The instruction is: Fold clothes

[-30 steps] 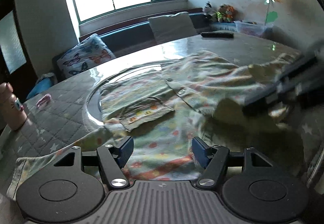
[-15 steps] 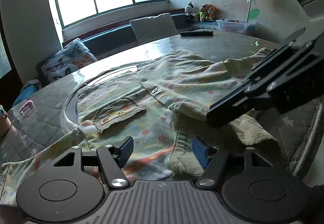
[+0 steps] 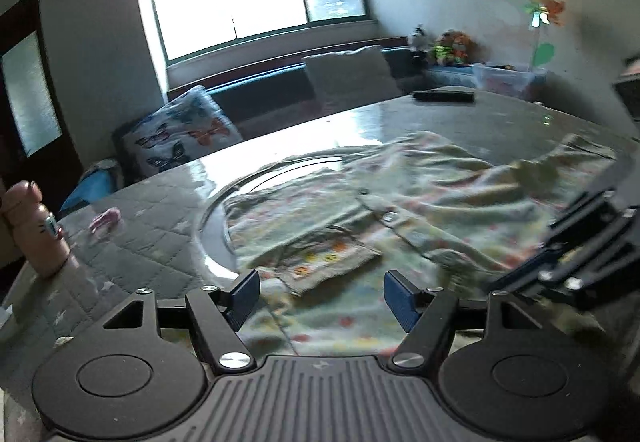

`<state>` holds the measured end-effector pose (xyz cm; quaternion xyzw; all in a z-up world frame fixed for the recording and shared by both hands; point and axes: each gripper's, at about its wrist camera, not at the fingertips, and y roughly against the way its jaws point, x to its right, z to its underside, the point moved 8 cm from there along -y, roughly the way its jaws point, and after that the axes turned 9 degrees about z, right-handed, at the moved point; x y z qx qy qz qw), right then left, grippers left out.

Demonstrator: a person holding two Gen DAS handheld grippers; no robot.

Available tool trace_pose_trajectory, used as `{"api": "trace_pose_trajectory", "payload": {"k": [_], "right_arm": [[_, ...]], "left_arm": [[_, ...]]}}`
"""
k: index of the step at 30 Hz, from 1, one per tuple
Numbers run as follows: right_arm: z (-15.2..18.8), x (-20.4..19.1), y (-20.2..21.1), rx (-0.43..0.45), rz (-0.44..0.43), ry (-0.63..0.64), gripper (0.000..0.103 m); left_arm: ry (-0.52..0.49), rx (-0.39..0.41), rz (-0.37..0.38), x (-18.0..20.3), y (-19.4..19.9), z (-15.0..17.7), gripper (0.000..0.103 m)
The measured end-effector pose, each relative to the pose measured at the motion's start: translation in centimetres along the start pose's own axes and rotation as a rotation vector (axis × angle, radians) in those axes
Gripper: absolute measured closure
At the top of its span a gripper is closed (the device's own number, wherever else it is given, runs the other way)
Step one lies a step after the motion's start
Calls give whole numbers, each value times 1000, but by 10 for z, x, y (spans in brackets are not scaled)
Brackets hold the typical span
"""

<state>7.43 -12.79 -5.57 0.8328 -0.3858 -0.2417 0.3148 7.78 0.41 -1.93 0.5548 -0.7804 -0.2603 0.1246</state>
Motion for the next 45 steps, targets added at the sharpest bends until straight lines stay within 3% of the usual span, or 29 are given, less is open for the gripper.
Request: {"api": "trace_pose_trajectory", "payload": {"k": [1, 2, 10, 19, 29, 33, 35, 40, 45], "right_arm": [[-3, 2, 2, 9, 1, -4, 62], [-8, 8, 5, 27, 15, -7, 61], [-52, 108, 1, 98, 261, -92, 61], [-79, 189, -45, 77, 401, -144, 62], [-113, 215, -87, 86, 498, -83, 63], [-126, 225, -95, 79, 531, -91, 52], [-129, 227, -96, 69, 544, -77, 52], [-124, 209, -75, 77, 486, -45, 39], [-98, 172, -57, 63, 428, 36, 33]], "left_arm": [[13, -3, -6, -4, -4, -1, 32], [25, -7, -11, -8, -8, -3, 32], [70, -69, -26, -28, -52, -4, 33], [84, -102, -29, -42, -69, 5, 35], [102, -93, -30, -50, -72, 5, 34], [110, -90, -31, -53, -73, 6, 34], [109, -90, -33, -54, -73, 5, 34], [98, -93, -41, -50, -71, 1, 34], [79, -63, -27, -35, -64, -10, 33]]}}
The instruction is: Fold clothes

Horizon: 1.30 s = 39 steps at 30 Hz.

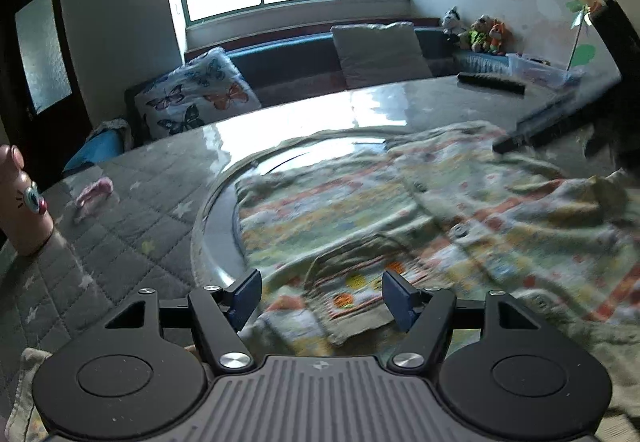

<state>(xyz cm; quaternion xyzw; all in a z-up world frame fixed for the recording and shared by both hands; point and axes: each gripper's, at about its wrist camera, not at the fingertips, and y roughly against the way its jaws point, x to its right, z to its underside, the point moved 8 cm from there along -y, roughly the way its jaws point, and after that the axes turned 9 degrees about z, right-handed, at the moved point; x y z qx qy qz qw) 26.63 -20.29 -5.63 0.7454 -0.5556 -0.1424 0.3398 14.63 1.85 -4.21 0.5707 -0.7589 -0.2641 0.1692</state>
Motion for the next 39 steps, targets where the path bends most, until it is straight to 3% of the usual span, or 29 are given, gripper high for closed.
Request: {"api": "trace_pose_trajectory", "payload": {"k": [5, 11, 15, 18, 23, 32, 39], "right_arm": [[35, -35, 37, 12, -34, 96, 23], [77, -61, 82, 44, -9, 206, 13], [98, -63, 105, 56, 15, 187, 1], [115, -58, 121, 65, 31, 134, 1], [131, -24, 140, 72, 97, -20, 0], [154, 65, 158, 91, 281, -267, 0], [169, 142, 142, 56, 415, -416, 3]], "left_arm": [[-40, 33, 26, 23, 9, -13, 25], [-75, 58, 70, 53, 12, -21, 16], [-87, 64, 98, 73, 11, -24, 10], [-95, 56, 118, 87, 7, -24, 7], [-120, 44, 150, 109, 2, -22, 0], [-133, 18, 183, 131, -2, -17, 0], [-130, 0, 178, 135, -4, -14, 0]]}}
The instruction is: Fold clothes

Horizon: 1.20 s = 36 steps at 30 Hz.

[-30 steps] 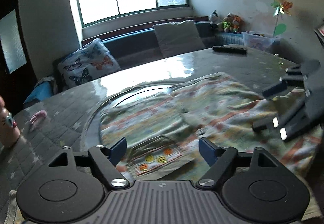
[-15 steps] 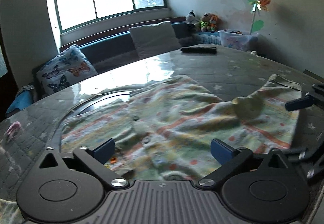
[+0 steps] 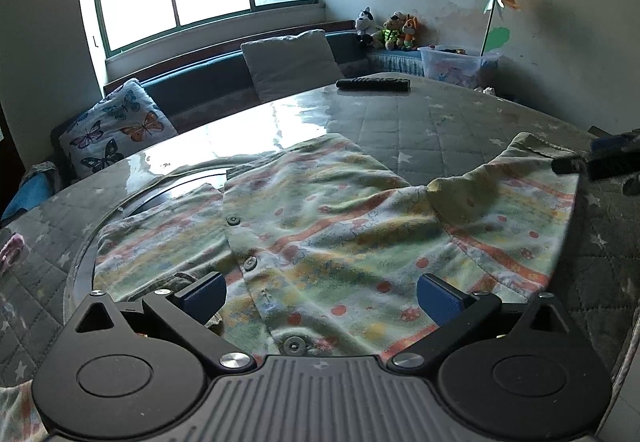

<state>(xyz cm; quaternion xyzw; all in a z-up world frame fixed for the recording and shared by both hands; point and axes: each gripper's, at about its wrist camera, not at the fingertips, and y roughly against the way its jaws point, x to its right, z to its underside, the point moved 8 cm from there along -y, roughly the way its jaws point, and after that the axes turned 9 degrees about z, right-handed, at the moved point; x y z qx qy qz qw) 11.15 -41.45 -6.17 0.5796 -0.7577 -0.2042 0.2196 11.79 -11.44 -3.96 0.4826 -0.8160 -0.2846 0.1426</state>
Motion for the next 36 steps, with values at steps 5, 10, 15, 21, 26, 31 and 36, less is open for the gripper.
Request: {"api": "trace_pose_trajectory", "payload": {"k": [5, 10, 15, 21, 26, 31, 36], "right_arm": [[1, 25, -23, -40, 37, -68, 17], [8, 35, -31, -56, 64, -93, 40], [12, 35, -20, -47, 53, -109, 75], [0, 25, 5, -15, -34, -171, 95], [-33, 4, 45, 65, -199, -214, 95], [-69, -29, 87, 140, -379, -212, 96], [-94, -82, 118, 169, -550, -156, 96]], "left_arm": [[-7, -10, 4, 5, -2, 0, 0], [-23, -22, 9, 11, -5, 1, 0], [-31, -26, 10, 16, -7, 0, 0], [-55, -37, -1, 19, -9, 2, 0], [-61, -47, -6, 21, -13, 5, 0], [-71, -35, -4, 24, -9, 6, 0], [-54, -12, -8, 19, 0, 9, 0]]}}
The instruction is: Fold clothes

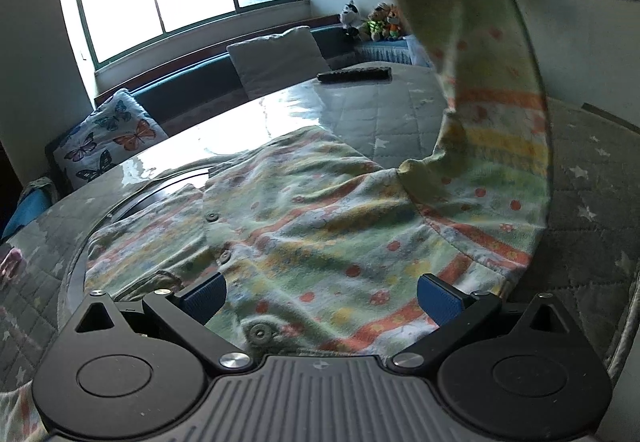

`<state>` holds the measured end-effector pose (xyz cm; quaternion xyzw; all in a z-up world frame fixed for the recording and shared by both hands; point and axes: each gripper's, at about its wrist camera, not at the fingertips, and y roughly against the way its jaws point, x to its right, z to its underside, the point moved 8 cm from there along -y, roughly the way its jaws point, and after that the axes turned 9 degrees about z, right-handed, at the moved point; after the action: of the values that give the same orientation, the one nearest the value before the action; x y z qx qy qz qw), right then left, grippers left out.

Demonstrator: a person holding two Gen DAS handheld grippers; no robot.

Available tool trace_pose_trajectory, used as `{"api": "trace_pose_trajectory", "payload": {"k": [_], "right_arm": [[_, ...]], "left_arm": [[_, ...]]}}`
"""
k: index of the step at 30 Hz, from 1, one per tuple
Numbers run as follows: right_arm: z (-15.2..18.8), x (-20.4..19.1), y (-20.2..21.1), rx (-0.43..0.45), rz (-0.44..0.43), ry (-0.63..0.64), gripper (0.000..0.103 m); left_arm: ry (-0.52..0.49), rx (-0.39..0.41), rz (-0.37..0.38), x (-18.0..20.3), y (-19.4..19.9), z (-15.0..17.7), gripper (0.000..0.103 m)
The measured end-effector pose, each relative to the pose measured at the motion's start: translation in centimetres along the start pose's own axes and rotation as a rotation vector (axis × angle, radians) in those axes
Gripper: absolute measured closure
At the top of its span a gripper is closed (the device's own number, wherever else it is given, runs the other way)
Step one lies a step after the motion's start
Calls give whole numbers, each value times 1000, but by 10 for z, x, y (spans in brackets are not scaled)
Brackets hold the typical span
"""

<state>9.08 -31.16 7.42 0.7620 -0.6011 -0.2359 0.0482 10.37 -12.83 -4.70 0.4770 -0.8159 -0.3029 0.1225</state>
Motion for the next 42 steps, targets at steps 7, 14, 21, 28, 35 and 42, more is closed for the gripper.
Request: {"api": "trace_pose_trajectory", "payload": {"k": [7, 14, 21, 28, 35, 42], "right_arm": [[1, -85, -21, -42, -180, 104, 96], [24, -140, -44, -124, -284, 144, 96], [43, -164, -44, -164, -356, 170, 78], [57, -130, -43, -204, -278, 218, 49], [104, -68, -46, -322, -129, 236, 49], [135, -25, -57, -413, -57, 164, 49]], "left_arm": [[75, 53, -61, -31, 33, 10, 0], [159, 50, -153, -70, 56, 34, 0], [217, 35, -208, -94, 70, 54, 0], [234, 19, -239, -106, 81, 65, 0], [241, 65, -274, -114, 92, 54, 2], [253, 62, -221, -110, 85, 46, 20]]}}
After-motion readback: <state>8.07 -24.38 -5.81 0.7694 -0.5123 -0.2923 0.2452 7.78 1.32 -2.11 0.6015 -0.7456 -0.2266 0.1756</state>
